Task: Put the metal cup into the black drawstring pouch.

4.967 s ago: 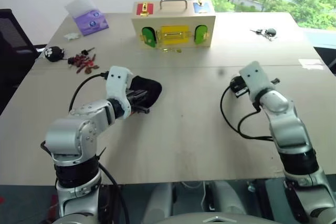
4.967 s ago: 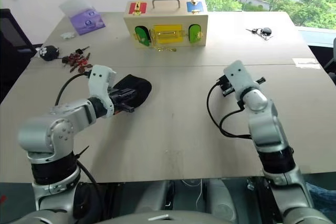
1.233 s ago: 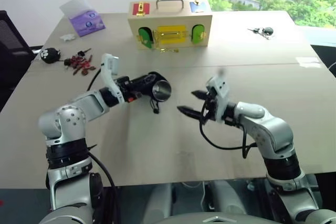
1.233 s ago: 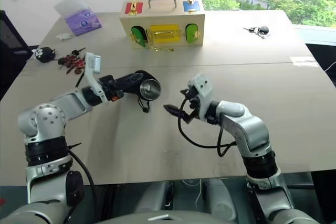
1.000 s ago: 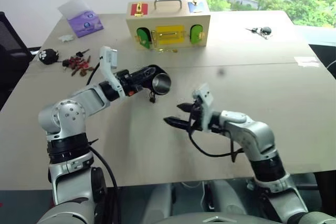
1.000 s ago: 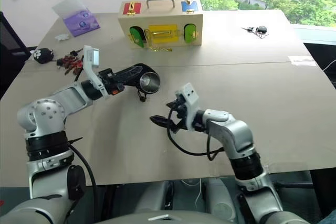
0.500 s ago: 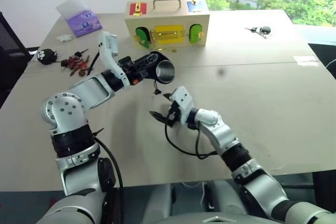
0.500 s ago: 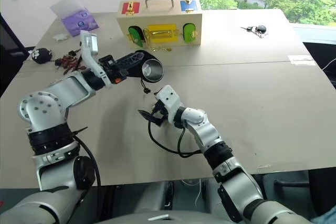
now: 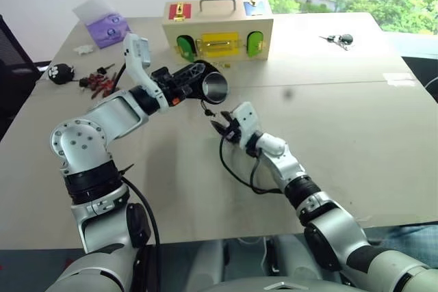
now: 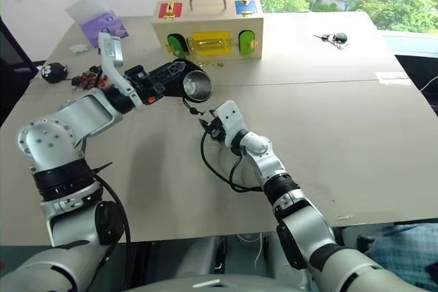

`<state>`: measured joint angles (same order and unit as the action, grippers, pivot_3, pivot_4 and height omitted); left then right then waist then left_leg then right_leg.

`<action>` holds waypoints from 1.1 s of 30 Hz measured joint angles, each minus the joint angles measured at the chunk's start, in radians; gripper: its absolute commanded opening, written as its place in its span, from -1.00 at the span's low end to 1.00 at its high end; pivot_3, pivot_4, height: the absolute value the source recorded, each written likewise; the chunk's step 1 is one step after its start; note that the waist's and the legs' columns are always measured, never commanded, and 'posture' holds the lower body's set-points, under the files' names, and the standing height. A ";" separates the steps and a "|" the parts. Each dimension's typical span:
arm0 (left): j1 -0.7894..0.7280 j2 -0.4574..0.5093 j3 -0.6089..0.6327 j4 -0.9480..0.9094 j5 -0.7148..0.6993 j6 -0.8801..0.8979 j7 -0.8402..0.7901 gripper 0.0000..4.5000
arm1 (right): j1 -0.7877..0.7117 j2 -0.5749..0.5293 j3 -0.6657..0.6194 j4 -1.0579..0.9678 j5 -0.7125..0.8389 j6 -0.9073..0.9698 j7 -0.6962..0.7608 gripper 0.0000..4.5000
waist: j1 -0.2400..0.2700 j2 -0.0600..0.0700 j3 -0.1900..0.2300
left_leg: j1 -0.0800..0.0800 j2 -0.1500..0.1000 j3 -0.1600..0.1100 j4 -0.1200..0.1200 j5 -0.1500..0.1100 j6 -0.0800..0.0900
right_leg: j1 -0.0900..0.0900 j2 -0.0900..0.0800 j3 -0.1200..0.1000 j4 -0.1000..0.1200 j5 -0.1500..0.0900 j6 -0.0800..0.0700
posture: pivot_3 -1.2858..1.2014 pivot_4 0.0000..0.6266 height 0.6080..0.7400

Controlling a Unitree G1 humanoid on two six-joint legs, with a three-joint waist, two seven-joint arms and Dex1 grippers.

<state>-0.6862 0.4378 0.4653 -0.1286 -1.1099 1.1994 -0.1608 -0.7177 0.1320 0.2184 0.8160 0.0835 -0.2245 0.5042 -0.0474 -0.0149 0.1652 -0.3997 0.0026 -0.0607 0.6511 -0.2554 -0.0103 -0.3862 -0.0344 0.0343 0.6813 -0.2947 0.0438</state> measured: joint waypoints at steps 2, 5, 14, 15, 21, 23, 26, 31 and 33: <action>0.000 0.009 0.001 0.000 -0.012 -0.004 0.006 -1.00 | 0.000 0.000 0.000 0.000 0.005 -0.003 0.016 -0.96 | 0.001 0.000 0.000 | 0.000 0.000 0.000 0.000 0.000 0.000 | 0.000 0.000 0.000 0.000 0.000 0.000 | 0.03 -0.52 1.00; 0.004 0.018 0.001 0.000 -0.022 -0.012 0.011 -1.00 | 0.000 0.000 -0.003 0.000 0.017 -0.009 0.031 -0.96 | 0.002 0.000 0.000 | 0.000 0.000 0.000 0.000 0.000 0.000 | 0.000 0.000 0.000 0.000 0.000 0.000 | 0.03 -0.52 1.00; 0.022 0.027 0.000 0.000 -0.033 -0.039 0.015 -1.00 | 0.007 0.000 0.015 -0.093 0.038 0.019 0.086 -0.74 | 0.003 0.000 0.000 | 0.000 0.000 0.000 0.000 0.000 0.000 | 0.000 0.000 0.000 0.000 0.000 0.000 | 0.03 -0.52 1.00; 0.023 0.027 0.000 0.000 -0.033 -0.043 0.015 -1.00 | 0.013 0.000 0.019 -0.102 0.038 0.028 0.092 -0.62 | 0.003 0.000 0.000 | 0.000 0.000 0.000 0.000 0.000 0.000 | 0.000 0.000 0.000 0.000 0.000 0.000 | 0.03 -0.52 1.00; 0.027 0.028 -0.006 0.000 -0.033 -0.055 0.013 -1.00 | 0.086 0.000 0.040 -0.182 0.065 0.131 0.170 0.21 | 0.003 0.000 0.000 | 0.000 0.000 0.000 0.000 0.000 0.000 | 0.000 0.000 0.000 0.000 0.000 0.000 | 0.03 -0.52 1.00; 0.029 0.028 -0.009 0.000 -0.032 -0.056 0.012 -1.00 | 0.095 0.000 0.047 -0.197 0.065 0.144 0.182 0.21 | 0.003 0.000 0.000 | 0.000 0.000 0.000 0.000 0.000 0.000 | 0.000 0.000 0.000 0.000 0.000 0.000 | 0.03 -0.52 1.00; 0.042 0.029 -0.013 0.000 -0.033 -0.056 0.012 -1.00 | 0.107 0.000 0.053 -0.226 0.069 0.174 0.198 0.21 | 0.003 0.000 0.000 | 0.000 0.000 0.000 0.000 0.000 0.000 | 0.000 0.000 0.000 0.000 0.000 0.000 | 0.03 -0.52 1.00; 0.085 0.028 -0.023 -0.011 -0.033 -0.057 0.010 -1.00 | 0.111 0.001 0.057 -0.233 0.076 0.202 0.209 0.21 | 0.003 0.000 0.000 | 0.000 0.000 0.000 0.000 0.000 0.000 | 0.000 0.000 0.000 0.000 0.000 0.000 | 0.03 -0.52 1.00; 0.114 0.025 -0.027 -0.016 -0.032 -0.058 0.010 -1.00 | 0.111 0.001 0.054 -0.227 0.075 0.202 0.201 0.21 | 0.003 0.000 0.000 | 0.000 0.000 0.000 0.000 0.000 0.000 | 0.000 -0.001 0.000 0.000 0.000 0.000 | 0.03 -0.52 1.00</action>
<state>-0.5724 0.4624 0.4380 -0.1447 -1.1424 1.1414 -0.1508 -0.6070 0.1332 0.2729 0.5887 0.1581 -0.0223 0.7053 -0.0442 -0.0149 0.1652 -0.3997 0.0024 -0.0610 0.6511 -0.2554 -0.0103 -0.3863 -0.0353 0.0342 0.6813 -0.2947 0.0438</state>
